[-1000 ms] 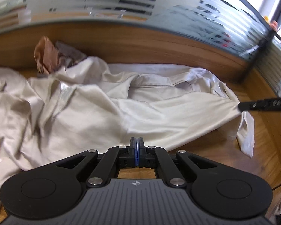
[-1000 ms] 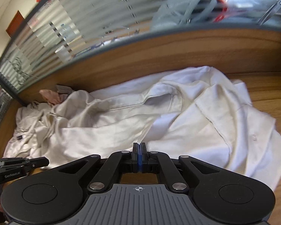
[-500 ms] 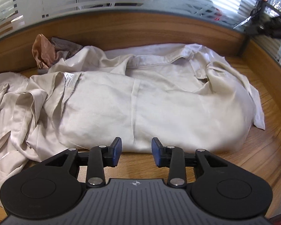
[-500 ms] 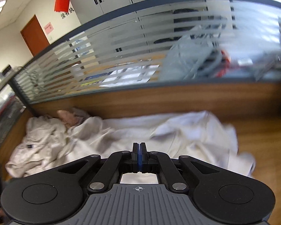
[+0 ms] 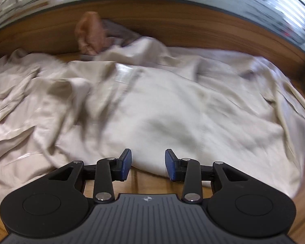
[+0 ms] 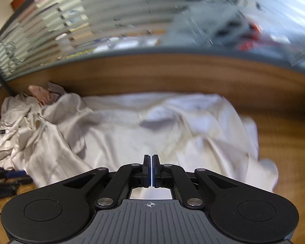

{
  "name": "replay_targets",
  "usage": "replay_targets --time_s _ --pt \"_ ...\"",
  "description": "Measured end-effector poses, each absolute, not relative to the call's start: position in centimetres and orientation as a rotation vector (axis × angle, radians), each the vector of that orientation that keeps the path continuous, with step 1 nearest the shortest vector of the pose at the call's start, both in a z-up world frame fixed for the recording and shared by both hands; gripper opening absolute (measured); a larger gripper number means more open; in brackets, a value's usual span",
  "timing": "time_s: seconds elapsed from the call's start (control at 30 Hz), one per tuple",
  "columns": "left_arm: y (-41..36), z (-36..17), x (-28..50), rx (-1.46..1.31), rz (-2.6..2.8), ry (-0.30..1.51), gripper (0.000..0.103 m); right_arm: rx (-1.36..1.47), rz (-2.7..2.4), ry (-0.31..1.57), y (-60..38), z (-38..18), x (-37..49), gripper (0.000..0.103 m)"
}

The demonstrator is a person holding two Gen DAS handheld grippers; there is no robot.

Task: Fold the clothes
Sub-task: 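Open both tools and reposition them over the shirt front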

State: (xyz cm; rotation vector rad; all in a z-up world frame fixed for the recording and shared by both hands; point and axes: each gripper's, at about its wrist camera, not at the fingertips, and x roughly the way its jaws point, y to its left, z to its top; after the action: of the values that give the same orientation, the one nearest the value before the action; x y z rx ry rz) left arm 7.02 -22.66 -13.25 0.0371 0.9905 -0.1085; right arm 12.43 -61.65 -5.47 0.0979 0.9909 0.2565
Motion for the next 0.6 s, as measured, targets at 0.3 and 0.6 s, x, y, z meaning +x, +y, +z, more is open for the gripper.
replay_targets --time_s 0.3,0.6 --pt "-19.6 -13.8 9.7 0.028 0.047 0.992 0.041 0.2 0.085 1.107 -64.2 -9.5 7.5 0.007" --pt "-18.8 -15.0 11.5 -0.026 0.052 1.025 0.043 0.187 0.015 1.144 -64.7 -11.9 6.4 0.039"
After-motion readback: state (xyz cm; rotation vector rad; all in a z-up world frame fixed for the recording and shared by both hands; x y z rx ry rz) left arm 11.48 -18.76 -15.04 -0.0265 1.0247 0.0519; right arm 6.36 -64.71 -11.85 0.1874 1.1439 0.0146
